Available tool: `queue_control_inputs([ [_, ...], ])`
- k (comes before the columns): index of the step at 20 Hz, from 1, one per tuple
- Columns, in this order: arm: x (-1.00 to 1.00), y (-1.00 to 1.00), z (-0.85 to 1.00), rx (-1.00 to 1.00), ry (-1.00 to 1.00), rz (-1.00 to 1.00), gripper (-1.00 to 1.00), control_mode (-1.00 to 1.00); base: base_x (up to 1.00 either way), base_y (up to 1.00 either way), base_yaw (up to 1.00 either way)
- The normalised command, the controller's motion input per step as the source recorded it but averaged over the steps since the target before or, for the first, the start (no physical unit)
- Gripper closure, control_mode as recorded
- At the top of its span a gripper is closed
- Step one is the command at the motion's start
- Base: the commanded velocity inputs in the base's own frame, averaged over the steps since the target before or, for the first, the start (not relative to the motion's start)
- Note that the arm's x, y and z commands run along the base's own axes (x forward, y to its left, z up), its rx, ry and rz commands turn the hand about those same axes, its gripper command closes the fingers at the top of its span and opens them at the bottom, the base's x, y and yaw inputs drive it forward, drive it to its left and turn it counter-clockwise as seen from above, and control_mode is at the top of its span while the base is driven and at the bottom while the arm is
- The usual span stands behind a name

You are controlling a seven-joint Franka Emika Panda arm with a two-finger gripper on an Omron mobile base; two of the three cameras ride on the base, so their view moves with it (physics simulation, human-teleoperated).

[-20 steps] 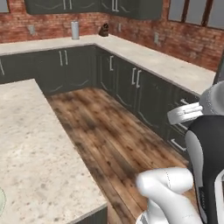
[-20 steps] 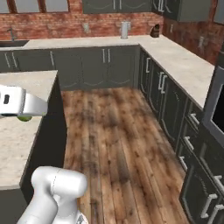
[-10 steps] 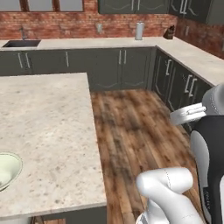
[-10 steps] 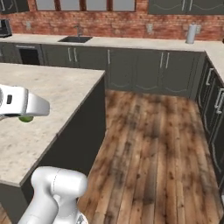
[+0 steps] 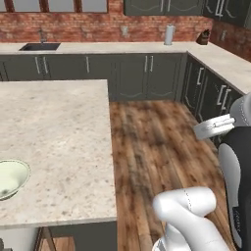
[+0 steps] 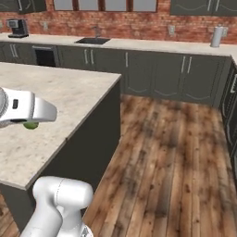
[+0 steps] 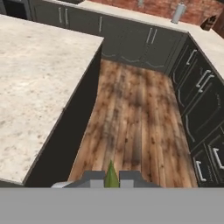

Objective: There is a bowl on the dining counter. Grab a lemon wedge from the fridge and place it in the bowl. Then get the liquor bottle and glass cup from the cabinet and place them next to the bowl.

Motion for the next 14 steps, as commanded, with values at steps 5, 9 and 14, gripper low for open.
queue_control_inputs([
  [5,0.00,0.00,0.00,0.00,0.00,0.00,1.00,1.00,-0.90,0.24,0.00],
  [9,0.00,0.00,0.00,0.00,0.00,0.00,1.00,1.00,-0.99,0.15,0.00],
  [14,0.00,0.00,0.00,0.00,0.00,0.00,1.00,1.00,-0.42,0.58,0.00],
])
